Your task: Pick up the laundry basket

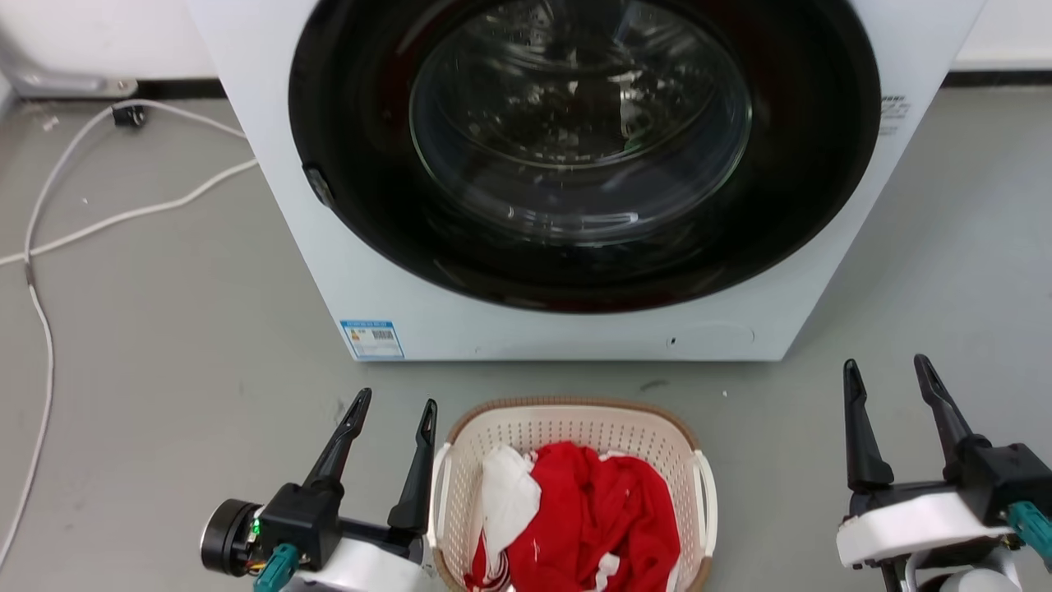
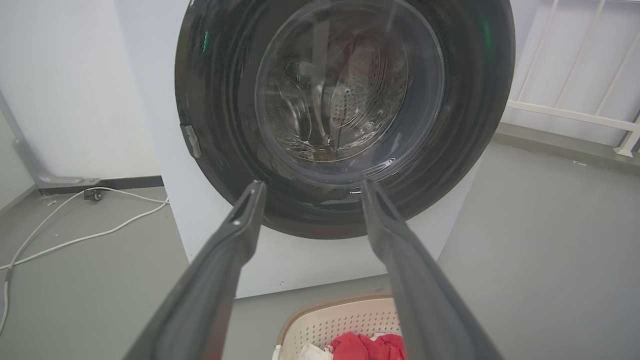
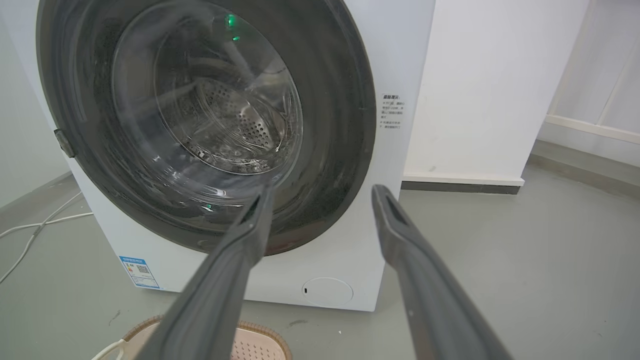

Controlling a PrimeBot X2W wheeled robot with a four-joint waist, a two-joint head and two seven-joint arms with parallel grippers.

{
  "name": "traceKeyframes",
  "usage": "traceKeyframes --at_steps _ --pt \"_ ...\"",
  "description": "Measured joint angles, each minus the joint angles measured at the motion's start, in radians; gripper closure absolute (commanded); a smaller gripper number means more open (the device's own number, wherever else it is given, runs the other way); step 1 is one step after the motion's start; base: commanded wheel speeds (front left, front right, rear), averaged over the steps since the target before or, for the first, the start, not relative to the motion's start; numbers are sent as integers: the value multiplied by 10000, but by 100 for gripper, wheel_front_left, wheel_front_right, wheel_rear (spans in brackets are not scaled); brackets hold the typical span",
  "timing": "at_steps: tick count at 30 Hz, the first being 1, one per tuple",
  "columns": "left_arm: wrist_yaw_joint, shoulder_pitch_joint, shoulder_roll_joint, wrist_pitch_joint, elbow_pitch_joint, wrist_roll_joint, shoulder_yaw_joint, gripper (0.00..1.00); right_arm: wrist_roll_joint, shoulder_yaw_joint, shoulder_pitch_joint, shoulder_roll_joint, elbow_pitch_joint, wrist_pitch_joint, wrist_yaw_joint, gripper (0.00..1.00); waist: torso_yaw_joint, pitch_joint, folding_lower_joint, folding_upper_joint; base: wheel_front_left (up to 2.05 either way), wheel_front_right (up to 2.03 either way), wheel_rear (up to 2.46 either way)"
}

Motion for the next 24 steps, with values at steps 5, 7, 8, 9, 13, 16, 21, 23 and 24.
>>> traceKeyframes --at_steps 5,7,8,9,13,16,21,23,24 --pt "-27 -494 36 0 719 -29 58 0 -15 44 -546 -2 512 -2 0 0 -42 682 0 0 0 0 0" --pt "-31 -827 90 0 1126 -201 132 0 29 94 -891 -2 813 -2 0 0 -65 1051 0 0 0 0 0" --pt "-38 -1015 115 0 1377 -322 173 0 48 111 -1066 -4 989 0 0 0 -75 1251 0 0 0 0 0" --pt "-38 -1226 174 0 1601 -453 169 0 69 140 -1256 -2 1160 -2 0 0 -86 1463 0 0 0 0 0" --pt "-38 -2259 617 0 2554 -777 75 0 125 245 -2173 -4 2013 -2 0 0 -129 2407 1 0 0 0 0" --pt "-40 -3070 953 2 3264 -991 -88 0 -104 364 -2910 -10 2823 -2 0 0 -173 3163 1 0 0 0 0" --pt "-40 -4425 1480 2 4435 -1296 -679 0 -111 510 -4099 -12 4251 0 0 0 -256 4408 2 0 0 0 0" --pt "-40 -4897 1639 0 4876 -1423 -920 0 -82 581 -4523 -6 4809 0 0 0 -286 4860 2 0 0 0 0" --pt "-40 -5142 1716 0 5114 -1480 -1087 0 -35 640 -4736 -10 5087 0 0 0 -301 5080 2 0 0 0 0"
